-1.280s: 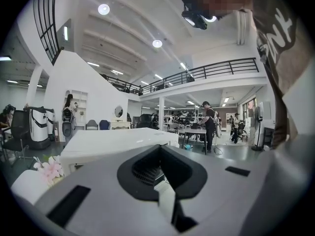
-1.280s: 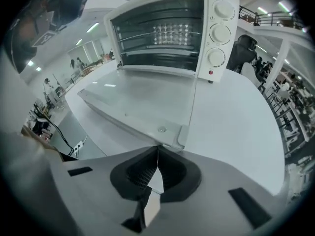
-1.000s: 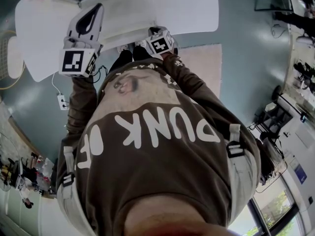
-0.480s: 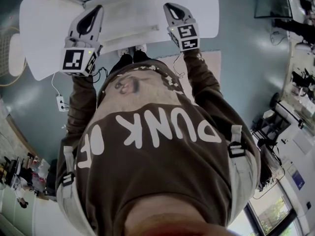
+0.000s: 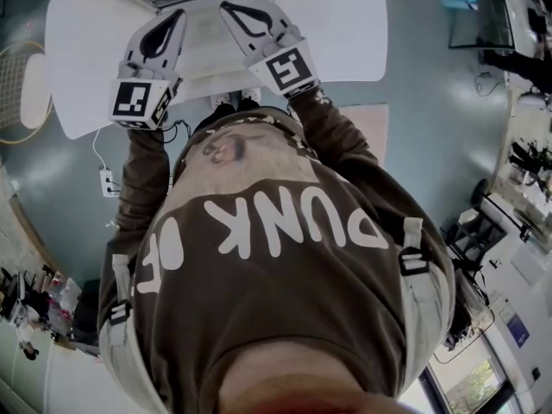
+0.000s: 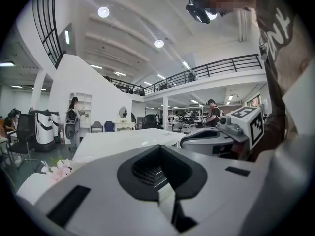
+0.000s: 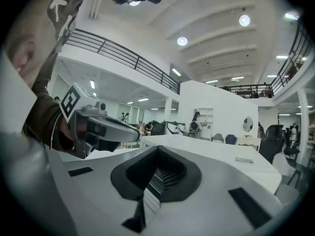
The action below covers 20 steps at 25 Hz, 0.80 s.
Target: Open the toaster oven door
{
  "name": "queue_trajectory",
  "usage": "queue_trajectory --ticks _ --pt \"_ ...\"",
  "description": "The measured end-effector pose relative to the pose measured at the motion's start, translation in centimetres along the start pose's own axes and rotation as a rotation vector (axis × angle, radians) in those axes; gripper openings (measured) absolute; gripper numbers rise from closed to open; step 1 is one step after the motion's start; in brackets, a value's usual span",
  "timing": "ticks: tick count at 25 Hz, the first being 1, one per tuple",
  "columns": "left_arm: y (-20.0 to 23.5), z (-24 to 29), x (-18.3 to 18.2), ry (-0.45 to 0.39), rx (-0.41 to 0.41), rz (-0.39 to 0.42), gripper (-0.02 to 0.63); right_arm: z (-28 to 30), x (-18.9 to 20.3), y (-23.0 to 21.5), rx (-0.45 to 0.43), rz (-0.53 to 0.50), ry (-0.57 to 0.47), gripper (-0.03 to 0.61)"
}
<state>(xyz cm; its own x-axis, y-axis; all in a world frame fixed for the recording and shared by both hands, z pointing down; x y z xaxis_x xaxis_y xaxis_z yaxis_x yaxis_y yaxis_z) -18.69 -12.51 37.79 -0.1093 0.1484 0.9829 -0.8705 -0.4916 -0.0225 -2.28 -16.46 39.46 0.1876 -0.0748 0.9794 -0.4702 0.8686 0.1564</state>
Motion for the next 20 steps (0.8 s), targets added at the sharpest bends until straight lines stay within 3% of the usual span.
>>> queue_trajectory --ticks 20 --pt "-0.1 1.2 0.2 -0.013 0.012 -0.010 0.003 0.7 -0.4 -0.8 0.010 -0.014 0.042 0.008"
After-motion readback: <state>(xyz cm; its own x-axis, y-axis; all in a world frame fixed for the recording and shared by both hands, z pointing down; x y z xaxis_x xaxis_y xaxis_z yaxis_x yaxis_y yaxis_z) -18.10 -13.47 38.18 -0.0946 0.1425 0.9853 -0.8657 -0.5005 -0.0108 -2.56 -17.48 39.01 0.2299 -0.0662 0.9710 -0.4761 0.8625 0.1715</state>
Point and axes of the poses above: the fingertips, and each gripper's own axes: z forward along the fingers, y to its left, x out of its underside, the point moved 8 cm from there along -z, backward along the fingers, and after that the axes turned 2 degrees about y, right-handed, at the moved point
